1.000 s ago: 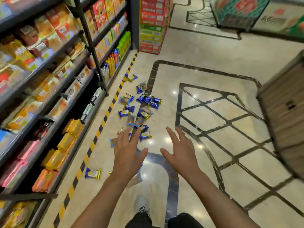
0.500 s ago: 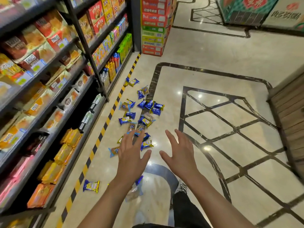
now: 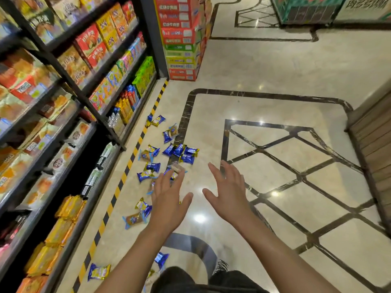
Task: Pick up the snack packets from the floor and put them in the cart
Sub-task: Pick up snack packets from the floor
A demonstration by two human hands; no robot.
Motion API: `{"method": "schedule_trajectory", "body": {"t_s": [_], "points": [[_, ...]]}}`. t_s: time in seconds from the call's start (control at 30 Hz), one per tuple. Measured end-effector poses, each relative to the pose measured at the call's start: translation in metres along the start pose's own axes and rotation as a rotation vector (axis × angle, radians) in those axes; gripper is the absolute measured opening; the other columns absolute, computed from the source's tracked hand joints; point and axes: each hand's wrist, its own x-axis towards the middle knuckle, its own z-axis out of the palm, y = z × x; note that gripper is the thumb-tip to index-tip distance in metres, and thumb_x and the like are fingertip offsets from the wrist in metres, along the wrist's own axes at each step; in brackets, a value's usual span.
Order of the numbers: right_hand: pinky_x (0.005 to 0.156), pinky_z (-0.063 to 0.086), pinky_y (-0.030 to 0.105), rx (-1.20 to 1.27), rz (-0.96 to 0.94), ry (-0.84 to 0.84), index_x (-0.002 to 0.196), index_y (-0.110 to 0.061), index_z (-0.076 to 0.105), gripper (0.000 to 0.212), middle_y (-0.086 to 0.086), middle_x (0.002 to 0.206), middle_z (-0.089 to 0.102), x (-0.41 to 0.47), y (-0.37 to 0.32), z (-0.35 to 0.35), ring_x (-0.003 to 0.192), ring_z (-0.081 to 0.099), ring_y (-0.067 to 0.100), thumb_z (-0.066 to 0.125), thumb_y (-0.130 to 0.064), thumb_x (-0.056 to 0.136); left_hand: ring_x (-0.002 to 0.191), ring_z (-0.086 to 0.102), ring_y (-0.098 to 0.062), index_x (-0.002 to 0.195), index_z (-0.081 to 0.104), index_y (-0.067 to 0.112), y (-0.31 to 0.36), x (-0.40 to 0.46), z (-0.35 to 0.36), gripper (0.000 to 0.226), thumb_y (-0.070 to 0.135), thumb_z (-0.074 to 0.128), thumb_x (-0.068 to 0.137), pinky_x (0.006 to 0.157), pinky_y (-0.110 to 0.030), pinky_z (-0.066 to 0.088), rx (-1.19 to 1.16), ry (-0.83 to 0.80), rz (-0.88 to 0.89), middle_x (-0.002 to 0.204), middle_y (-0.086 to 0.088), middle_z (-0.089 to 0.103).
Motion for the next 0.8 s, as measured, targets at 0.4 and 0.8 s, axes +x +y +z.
{"method": "schedule_trajectory", "body": {"t_s": [0.4, 0.8], "points": [[0.121, 0.002, 0.050, 0.004, 0.067, -0.013, 0.153, -0.040, 0.020, 0.071, 0.002, 0.163, 0.008, 0.106, 0.073, -0.054, 0.150, 0.000, 0.026, 0.054, -0.049, 0.092, 0.152, 0.001, -0.024, 0.154, 0.023, 0.043, 0.045, 0.125, 0.016, 0.070, 0.049, 0.058, 0.094, 0.119, -0.050, 0.015, 0.067, -0.013, -0.017, 0.164, 0.004, 0.012], [0.118, -0.002, 0.058, -0.095, 0.066, -0.084, 0.152, -0.043, 0.018, 0.070, 0.000, 0.162, 0.008, 0.270, 0.068, -0.063, 0.149, -0.001, 0.024, 0.052, -0.053, 0.092, 0.152, -0.007, -0.023, 0.155, 0.024, 0.040, 0.060, 0.284, 0.013, 0.070, 0.045, 0.059, 0.094, 0.120, -0.048, 0.005, -0.041, 0.000, -0.055, 0.165, 0.001, 0.009]]}}
